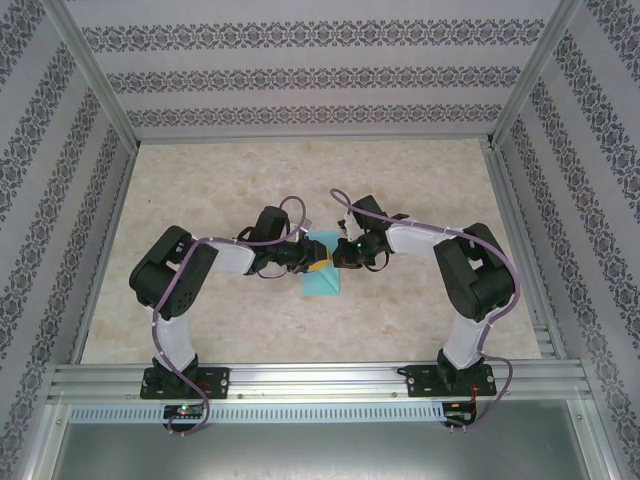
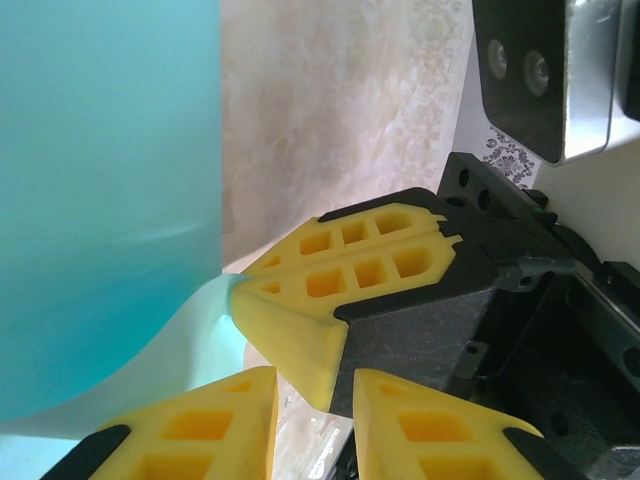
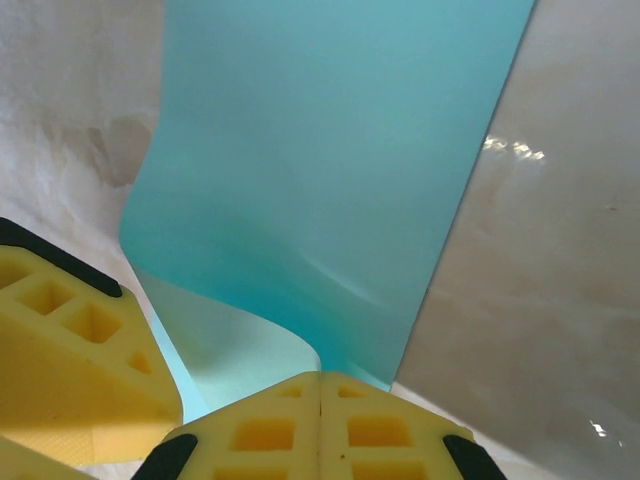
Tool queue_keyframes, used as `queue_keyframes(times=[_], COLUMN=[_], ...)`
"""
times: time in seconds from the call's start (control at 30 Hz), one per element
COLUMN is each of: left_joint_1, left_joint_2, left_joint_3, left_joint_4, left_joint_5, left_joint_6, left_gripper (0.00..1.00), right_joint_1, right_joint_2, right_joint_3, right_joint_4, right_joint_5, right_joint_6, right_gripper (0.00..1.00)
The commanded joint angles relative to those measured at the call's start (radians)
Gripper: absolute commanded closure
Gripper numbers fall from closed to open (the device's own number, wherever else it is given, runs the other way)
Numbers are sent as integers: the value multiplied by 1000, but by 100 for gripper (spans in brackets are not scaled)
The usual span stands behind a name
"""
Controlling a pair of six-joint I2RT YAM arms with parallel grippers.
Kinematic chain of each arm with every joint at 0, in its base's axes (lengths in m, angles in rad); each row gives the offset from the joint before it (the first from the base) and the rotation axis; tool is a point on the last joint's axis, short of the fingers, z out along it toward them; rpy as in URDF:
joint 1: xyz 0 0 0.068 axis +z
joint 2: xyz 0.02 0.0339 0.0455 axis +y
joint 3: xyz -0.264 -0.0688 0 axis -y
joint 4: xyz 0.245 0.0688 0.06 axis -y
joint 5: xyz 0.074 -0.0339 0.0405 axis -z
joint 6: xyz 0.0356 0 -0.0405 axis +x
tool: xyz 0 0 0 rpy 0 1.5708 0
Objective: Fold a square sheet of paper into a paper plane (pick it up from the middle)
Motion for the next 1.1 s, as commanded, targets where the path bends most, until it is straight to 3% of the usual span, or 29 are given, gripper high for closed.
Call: queue_keyframes(times=[0.0,1.07], left_joint_1=[-15,-15], left_joint_2=[22,61], left_joint_3=[26,34], left_joint_4=[-1,-82], left_joint_5=[3,-29], left_joint_6=[18,66], left_gripper=[73,75], right_joint_1=[-11,-10], right_joint_2=[18,54], right_joint_3=[24,30], right_joint_4=[4,-11], right_joint_5=[15,30], right_joint_6=[-19,-15], right_gripper=[96,95])
